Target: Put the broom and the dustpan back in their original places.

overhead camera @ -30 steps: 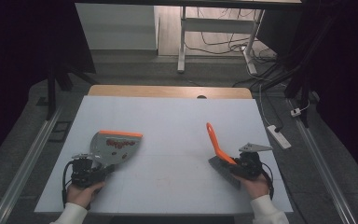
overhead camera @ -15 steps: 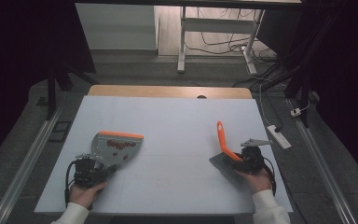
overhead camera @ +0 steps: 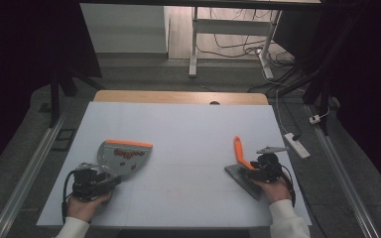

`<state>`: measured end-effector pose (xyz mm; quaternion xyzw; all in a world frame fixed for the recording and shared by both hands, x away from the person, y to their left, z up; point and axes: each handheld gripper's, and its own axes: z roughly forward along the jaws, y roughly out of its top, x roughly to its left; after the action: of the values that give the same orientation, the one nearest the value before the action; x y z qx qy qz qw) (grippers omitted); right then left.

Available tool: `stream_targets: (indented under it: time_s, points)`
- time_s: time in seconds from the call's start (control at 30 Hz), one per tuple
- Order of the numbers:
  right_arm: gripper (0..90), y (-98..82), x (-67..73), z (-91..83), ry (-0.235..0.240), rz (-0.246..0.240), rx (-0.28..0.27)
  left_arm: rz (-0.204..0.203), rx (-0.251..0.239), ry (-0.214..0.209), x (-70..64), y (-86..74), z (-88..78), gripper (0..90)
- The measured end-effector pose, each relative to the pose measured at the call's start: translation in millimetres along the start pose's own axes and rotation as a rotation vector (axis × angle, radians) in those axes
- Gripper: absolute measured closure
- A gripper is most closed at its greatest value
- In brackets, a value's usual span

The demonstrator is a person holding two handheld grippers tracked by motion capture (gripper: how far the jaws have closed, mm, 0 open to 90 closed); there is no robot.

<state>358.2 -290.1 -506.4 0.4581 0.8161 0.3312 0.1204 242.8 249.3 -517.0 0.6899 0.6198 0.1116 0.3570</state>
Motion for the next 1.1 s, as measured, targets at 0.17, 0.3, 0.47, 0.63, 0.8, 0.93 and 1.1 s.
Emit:
stream_targets:
  time_s: [0.17, 0.3, 0.47, 0.63, 0.8, 0.93, 1.1]
  points:
    - [42.6, -0.1, -0.6, -4.8, -0.009, 0.003, -0.028, 0.050, -0.020, 0.018, 0.1, 1.3, -9.7, 31.8]
    - [43.8, 0.7, 3.5, -11.3, -0.014, -0.028, -0.073, 0.100, -0.032, 0.011, -2.7, 3.3, -14.0, 32.9]
    - [44.4, 2.0, 13.1, -17.2, -0.002, -0.095, -0.102, 0.178, -0.031, -0.089, -10.4, 8.0, -10.4, 35.1]
    - [44.9, 2.3, 24.4, -19.5, 0.036, -0.159, -0.114, 0.256, -0.011, -0.161, -20.9, 18.0, -0.4, 34.9]
    - [45.9, 1.4, 33.9, -19.9, 0.069, -0.216, -0.122, 0.313, 0.016, -0.220, -27.3, 26.6, 11.9, 35.6]
    - [45.9, 0.1, 39.8, -21.7, 0.083, -0.257, -0.131, 0.337, 0.038, -0.255, -31.1, 31.4, 20.2, 35.9]
    - [45.9, -1.2, 42.2, -21.8, 0.093, -0.271, -0.141, 0.355, 0.060, -0.274, -34.6, 31.2, 24.8, 36.0]
